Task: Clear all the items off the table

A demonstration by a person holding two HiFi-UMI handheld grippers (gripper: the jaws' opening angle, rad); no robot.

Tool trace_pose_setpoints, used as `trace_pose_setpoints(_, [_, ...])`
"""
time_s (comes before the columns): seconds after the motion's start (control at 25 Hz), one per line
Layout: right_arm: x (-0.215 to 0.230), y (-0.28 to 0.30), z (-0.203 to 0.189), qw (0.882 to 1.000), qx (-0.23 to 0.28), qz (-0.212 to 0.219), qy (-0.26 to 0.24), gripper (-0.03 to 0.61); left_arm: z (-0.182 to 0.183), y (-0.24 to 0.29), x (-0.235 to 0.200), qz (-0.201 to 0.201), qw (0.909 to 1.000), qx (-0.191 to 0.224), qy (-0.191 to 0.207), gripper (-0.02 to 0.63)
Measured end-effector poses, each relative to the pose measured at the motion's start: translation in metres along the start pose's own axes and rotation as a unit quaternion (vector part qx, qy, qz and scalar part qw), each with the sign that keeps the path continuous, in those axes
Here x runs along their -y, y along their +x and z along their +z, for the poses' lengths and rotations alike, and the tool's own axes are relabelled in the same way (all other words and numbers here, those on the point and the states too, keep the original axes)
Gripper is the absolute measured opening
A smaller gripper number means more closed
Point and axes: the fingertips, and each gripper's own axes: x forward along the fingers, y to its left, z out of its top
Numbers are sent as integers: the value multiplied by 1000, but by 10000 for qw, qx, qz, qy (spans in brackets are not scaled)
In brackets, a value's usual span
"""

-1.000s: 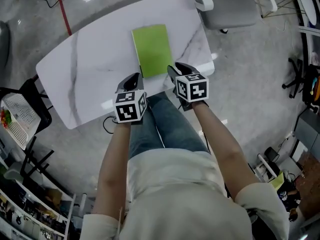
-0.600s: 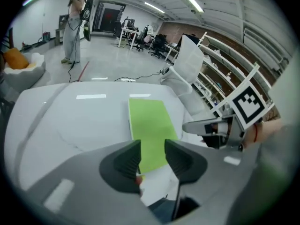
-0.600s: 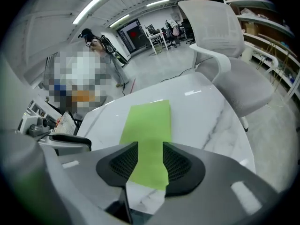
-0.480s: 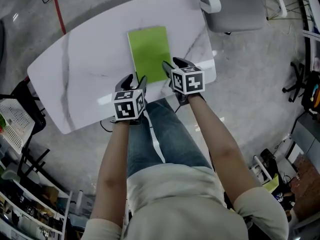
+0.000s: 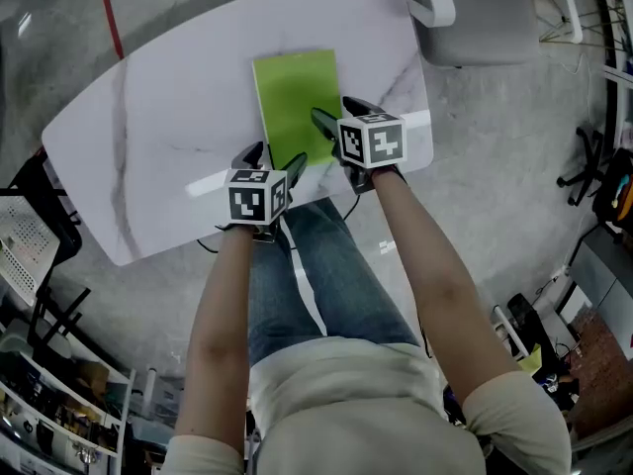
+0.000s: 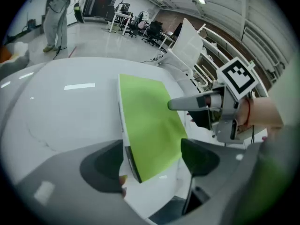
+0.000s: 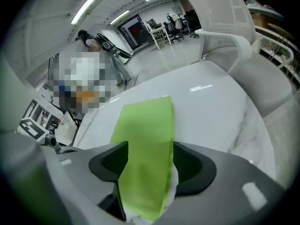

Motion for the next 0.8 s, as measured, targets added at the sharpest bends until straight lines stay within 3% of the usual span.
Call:
trace_pose_setpoints(0.24, [3, 17, -6, 9997, -222, 62, -39, 342, -2, 19, 0, -166, 9996, -214, -118, 412])
trace_pose_setpoints(0.56, [8, 26, -10, 9993, -333, -132, 60, 362, -9, 32, -11, 59, 9988, -473, -100, 428])
trace_pose_setpoints(0.68, [-1, 25, -12, 9992, -364, -54, 175, 296, -9, 32, -13, 267, 9985, -472, -88, 392])
trace_pose_setpoints(0.8, [-3, 23, -11, 9990, -356, -79, 276, 293, -6, 30, -15, 342, 9978, -503, -248, 345])
